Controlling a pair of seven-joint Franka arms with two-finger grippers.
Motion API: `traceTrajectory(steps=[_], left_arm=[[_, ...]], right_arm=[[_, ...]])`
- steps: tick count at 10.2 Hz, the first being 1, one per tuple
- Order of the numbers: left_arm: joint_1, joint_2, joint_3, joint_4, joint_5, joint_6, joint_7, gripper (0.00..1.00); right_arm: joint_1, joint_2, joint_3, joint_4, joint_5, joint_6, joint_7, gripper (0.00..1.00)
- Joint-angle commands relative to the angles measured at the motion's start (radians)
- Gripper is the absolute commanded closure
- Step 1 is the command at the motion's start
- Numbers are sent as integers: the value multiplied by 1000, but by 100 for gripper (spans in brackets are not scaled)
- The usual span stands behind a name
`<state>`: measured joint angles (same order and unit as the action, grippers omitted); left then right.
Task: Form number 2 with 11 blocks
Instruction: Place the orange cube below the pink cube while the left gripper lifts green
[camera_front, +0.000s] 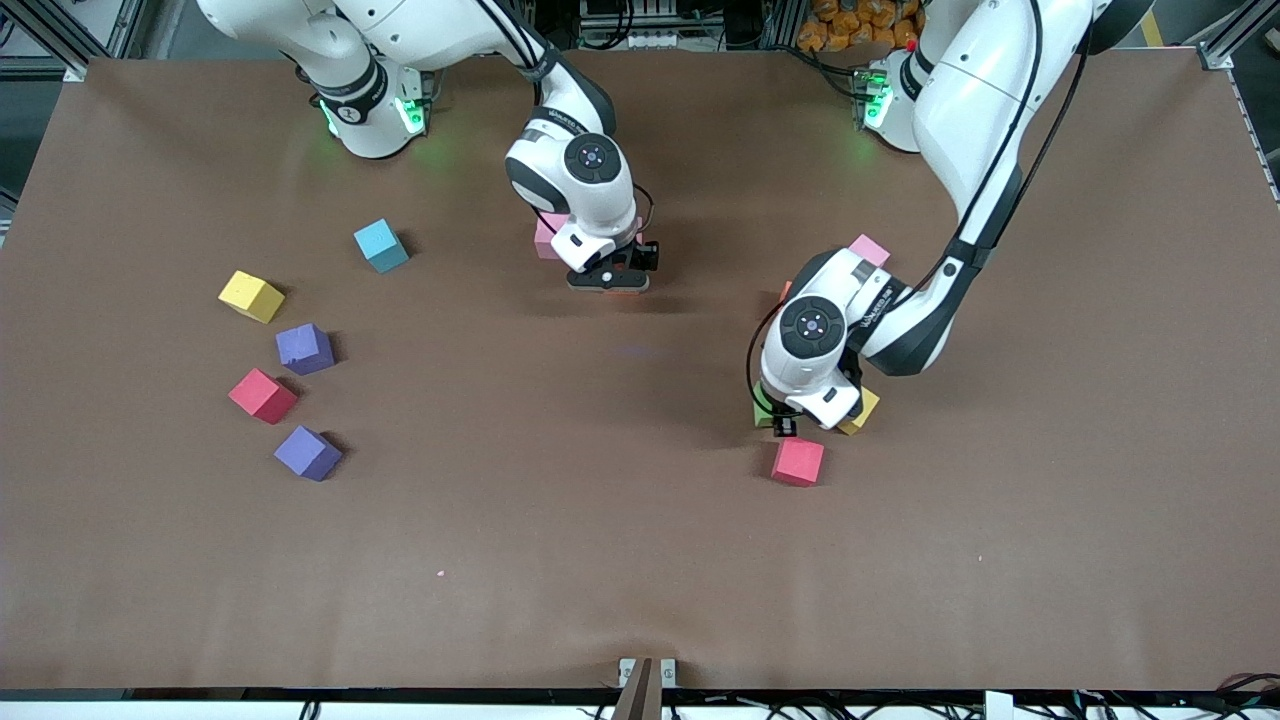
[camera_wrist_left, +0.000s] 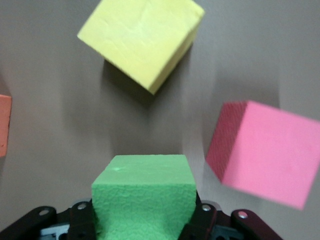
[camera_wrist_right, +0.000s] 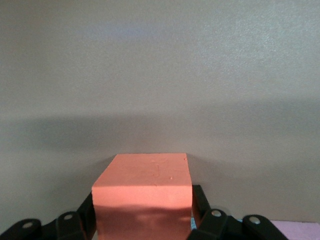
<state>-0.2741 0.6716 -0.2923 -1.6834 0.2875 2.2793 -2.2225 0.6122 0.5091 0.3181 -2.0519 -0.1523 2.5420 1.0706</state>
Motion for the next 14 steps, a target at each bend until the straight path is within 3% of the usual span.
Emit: traceTrajectory(steps=[1, 2, 3, 4, 8, 11, 13, 14], left_arm=[[1, -21, -19, -9, 22, 3, 56, 82], [3, -38, -22, -10, 22, 3, 72, 82], [4, -38, -24, -9, 19, 2, 90, 82], [7, -38, -24, -10, 18, 2, 112, 82], [19, -38, -22, -10, 9, -4, 173, 80], [18, -40, -24, -7, 9, -4, 175, 80], [13, -44, -39, -7, 12, -4, 200, 80], [1, -44, -44, -7, 12, -4, 261, 80]], right_arm=[[1, 5, -1, 4, -23, -3, 29, 22], [-2, 3, 1, 6, -23, -6, 29, 18], [-3, -7, 1, 6, -21, -11, 29, 5], [-5, -26, 1, 6, -21, -31, 29, 0], [-44, -151, 1, 6, -21, -103, 6, 0], [-145, -248, 2, 3, -18, -156, -24, 0], [-205, -311, 1, 7, -13, -254, -218, 0], [-301, -331, 2, 6, -13, -265, -344, 0]])
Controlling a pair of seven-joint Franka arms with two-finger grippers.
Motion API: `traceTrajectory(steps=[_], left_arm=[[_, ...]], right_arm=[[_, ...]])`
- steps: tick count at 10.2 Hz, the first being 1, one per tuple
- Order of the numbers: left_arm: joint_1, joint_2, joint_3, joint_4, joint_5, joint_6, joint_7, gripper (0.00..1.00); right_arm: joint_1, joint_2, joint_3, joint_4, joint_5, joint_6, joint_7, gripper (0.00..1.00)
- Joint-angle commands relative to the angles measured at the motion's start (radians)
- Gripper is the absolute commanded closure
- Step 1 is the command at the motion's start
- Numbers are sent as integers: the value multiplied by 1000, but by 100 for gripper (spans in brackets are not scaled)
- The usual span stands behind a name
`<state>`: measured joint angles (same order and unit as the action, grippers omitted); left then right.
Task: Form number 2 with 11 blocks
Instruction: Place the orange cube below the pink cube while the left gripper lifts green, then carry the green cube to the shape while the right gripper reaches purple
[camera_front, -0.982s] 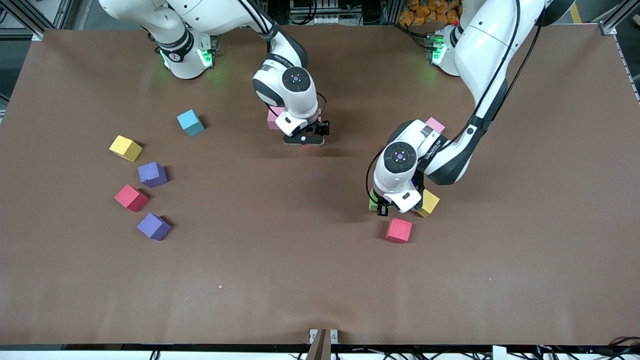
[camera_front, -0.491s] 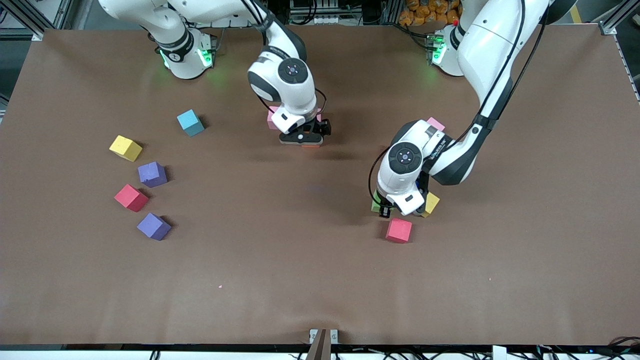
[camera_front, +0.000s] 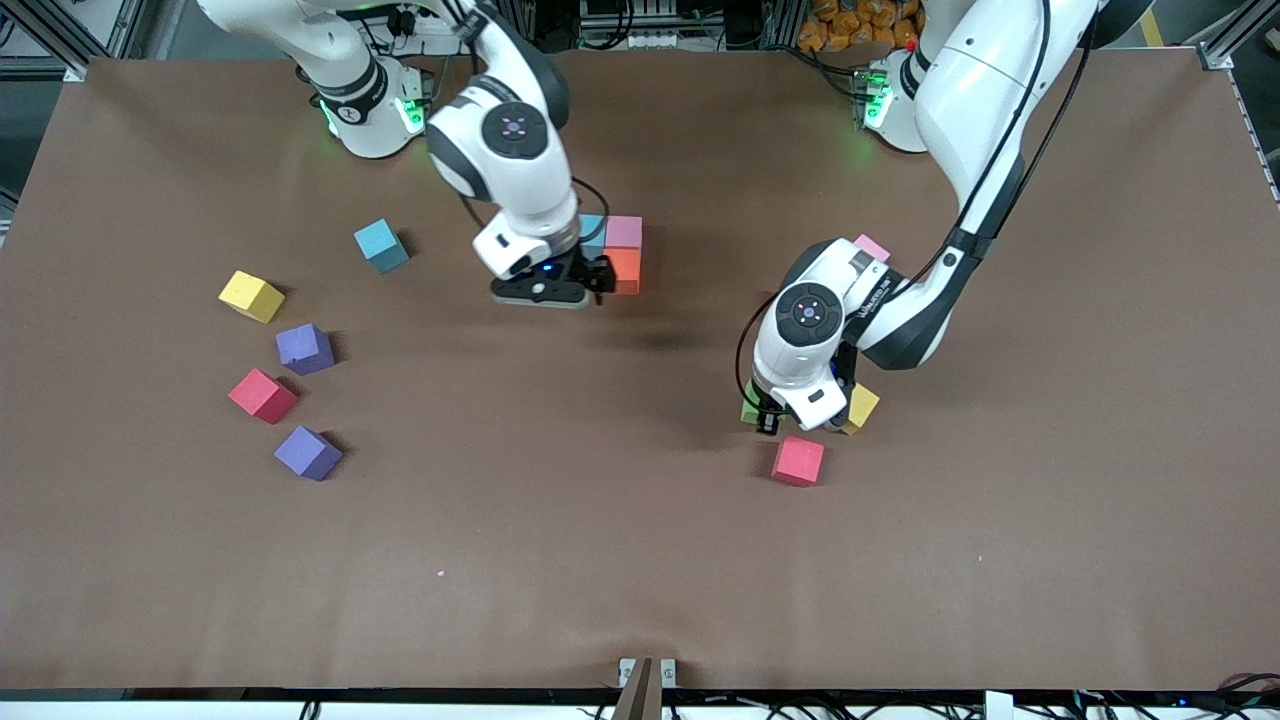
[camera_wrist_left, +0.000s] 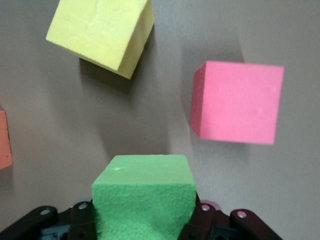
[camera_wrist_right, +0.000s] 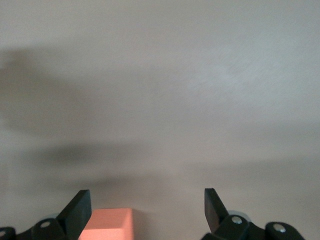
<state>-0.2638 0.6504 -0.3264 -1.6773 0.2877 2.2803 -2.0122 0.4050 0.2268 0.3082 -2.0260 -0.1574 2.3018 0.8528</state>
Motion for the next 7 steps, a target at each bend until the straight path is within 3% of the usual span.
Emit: traceTrajectory(steps=[1, 4, 7], left_arm=[[-9, -24, -41, -12, 13, -5, 117, 80], [-29, -20, -118, 7, 49, -5, 231, 80], [-93, -9, -120, 7, 85, -5, 508, 78]], right_arm=[[-185, -52, 14, -20, -8, -27, -267, 0], [-329, -44, 11, -20, -13, -25, -519, 0], [-452, 6, 8, 21, -16, 5, -795, 0]])
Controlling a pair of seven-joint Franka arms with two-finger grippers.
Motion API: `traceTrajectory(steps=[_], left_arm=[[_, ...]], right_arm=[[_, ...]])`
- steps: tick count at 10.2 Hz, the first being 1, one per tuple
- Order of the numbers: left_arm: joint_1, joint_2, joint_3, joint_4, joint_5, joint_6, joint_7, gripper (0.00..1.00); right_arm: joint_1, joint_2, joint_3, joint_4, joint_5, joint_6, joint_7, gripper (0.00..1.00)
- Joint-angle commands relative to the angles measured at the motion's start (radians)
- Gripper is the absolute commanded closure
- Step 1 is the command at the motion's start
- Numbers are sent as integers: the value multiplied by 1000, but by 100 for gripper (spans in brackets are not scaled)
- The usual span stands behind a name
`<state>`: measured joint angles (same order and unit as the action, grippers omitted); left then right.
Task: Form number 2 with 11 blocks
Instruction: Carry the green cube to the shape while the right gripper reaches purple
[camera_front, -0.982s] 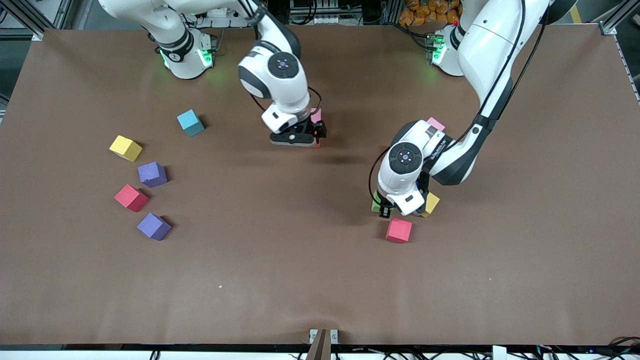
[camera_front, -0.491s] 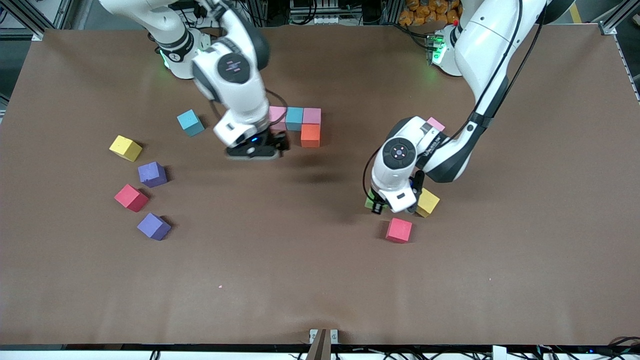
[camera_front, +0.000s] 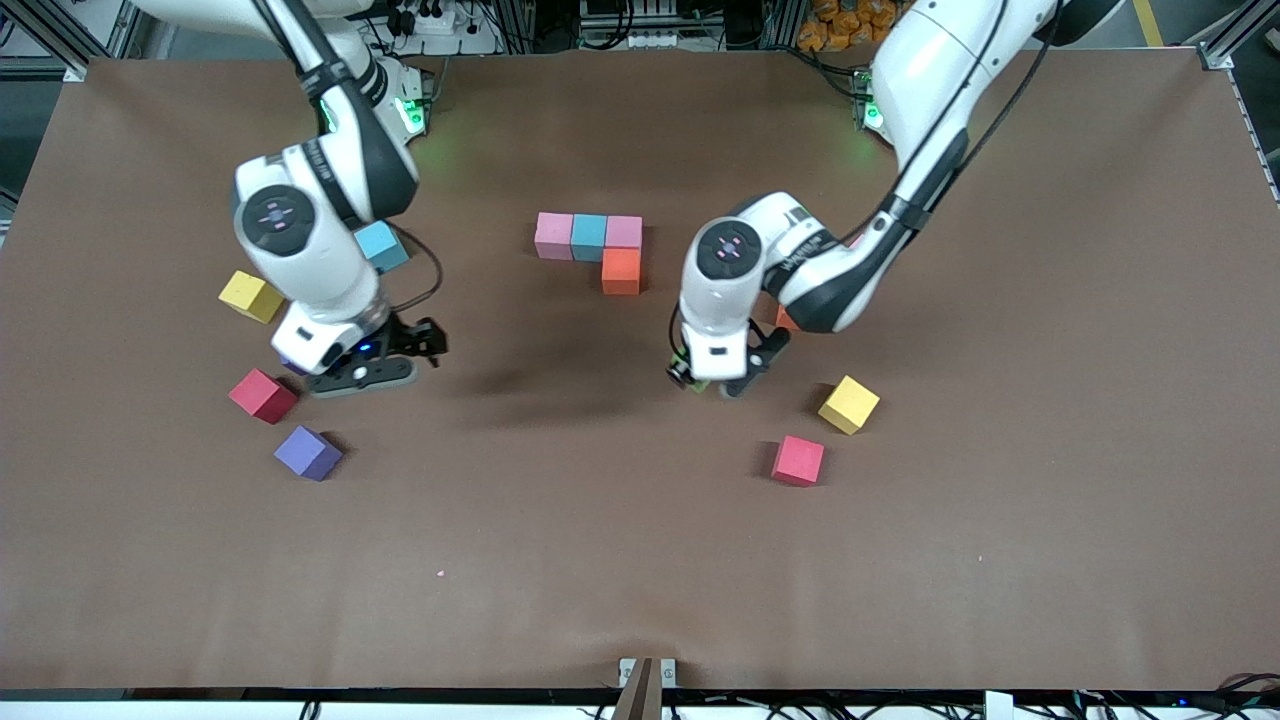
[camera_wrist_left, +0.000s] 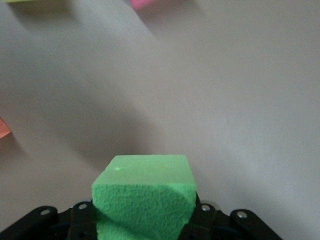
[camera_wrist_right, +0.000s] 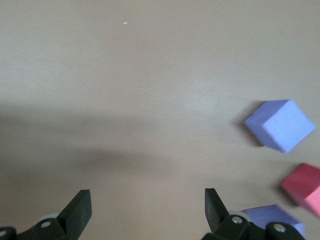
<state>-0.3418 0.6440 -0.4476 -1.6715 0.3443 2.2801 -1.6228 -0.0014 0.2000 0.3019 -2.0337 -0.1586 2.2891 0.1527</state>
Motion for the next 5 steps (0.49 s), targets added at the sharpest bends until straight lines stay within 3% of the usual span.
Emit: traceTrajectory(steps=[1, 2, 4, 5], left_arm=[[-32, 3, 1, 16, 27, -4, 208, 78], [-48, 22, 3, 47, 27, -5, 306, 78], [-95, 51, 4, 50, 28, -4, 478, 78], [-101, 65, 4, 50, 27, -4, 554, 78]], right_arm=[[-52, 54, 11, 33, -22, 67, -148, 0], [-74, 70, 10, 32, -32, 87, -154, 0], [-127, 97, 13, 33, -157, 96, -188, 0], [-132, 105, 13, 30, -157, 128, -202, 0]])
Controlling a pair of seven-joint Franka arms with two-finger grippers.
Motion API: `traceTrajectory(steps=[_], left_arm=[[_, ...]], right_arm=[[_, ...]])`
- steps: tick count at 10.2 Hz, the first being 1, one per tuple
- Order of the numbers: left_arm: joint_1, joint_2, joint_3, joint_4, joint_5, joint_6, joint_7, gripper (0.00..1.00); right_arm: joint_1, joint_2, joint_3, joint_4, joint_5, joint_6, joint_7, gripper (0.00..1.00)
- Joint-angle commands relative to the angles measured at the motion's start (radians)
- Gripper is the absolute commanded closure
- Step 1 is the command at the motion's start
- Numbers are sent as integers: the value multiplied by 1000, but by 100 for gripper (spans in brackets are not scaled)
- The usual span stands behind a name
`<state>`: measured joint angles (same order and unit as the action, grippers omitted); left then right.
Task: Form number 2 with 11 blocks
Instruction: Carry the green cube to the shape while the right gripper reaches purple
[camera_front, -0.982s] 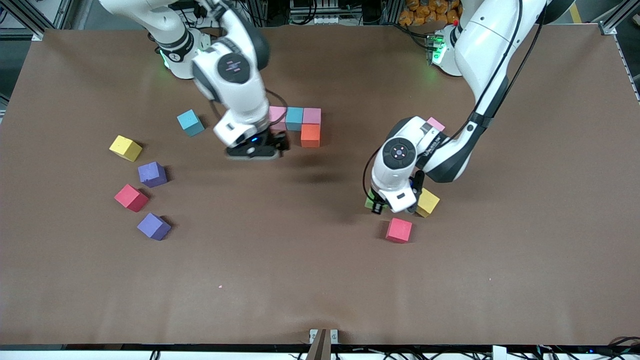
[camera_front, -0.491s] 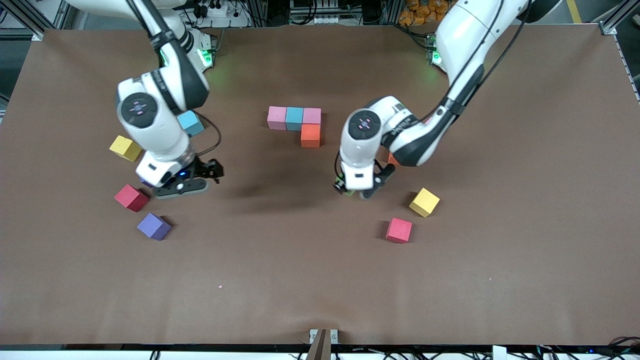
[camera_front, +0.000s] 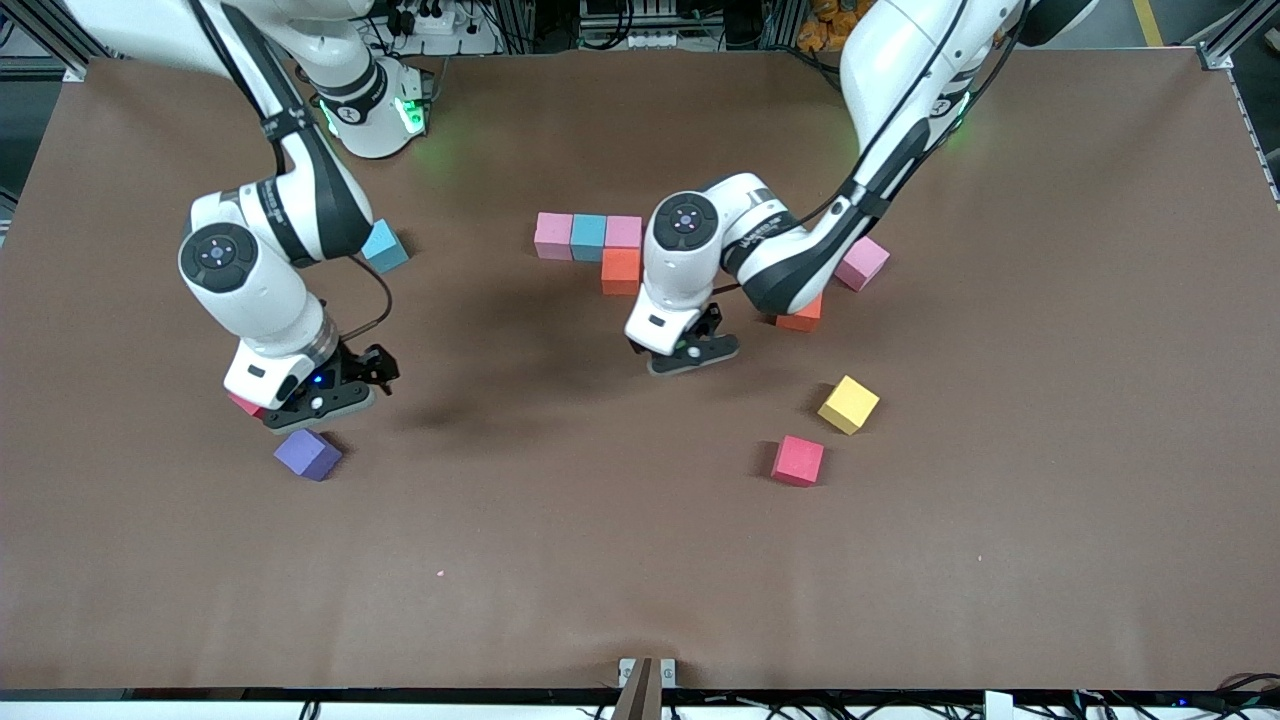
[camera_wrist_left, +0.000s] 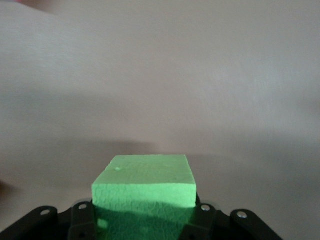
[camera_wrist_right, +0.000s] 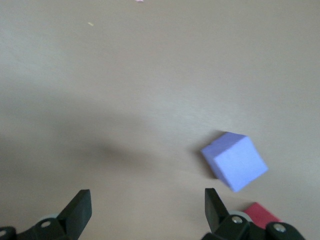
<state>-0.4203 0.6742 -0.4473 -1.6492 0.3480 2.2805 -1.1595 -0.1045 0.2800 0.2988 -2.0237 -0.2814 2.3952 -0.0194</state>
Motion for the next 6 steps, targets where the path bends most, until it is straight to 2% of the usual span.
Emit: traceTrajectory(steps=[1, 2, 4, 6], left_arm=[[-26, 39, 2, 28, 19, -3, 145, 78], [-43, 51, 2, 34, 17, 7, 161, 78], [-93, 117, 10, 113, 19, 17, 152, 78], [-132, 169, 13, 163, 20, 17, 118, 78]], right_arm=[[-30, 28, 16, 19, -38, 33, -40, 0], [-37, 33, 17, 22, -38, 44, -86, 0], [-90, 31, 20, 22, -33, 65, -260, 0], [-112, 31, 23, 25, -32, 73, -304, 0]])
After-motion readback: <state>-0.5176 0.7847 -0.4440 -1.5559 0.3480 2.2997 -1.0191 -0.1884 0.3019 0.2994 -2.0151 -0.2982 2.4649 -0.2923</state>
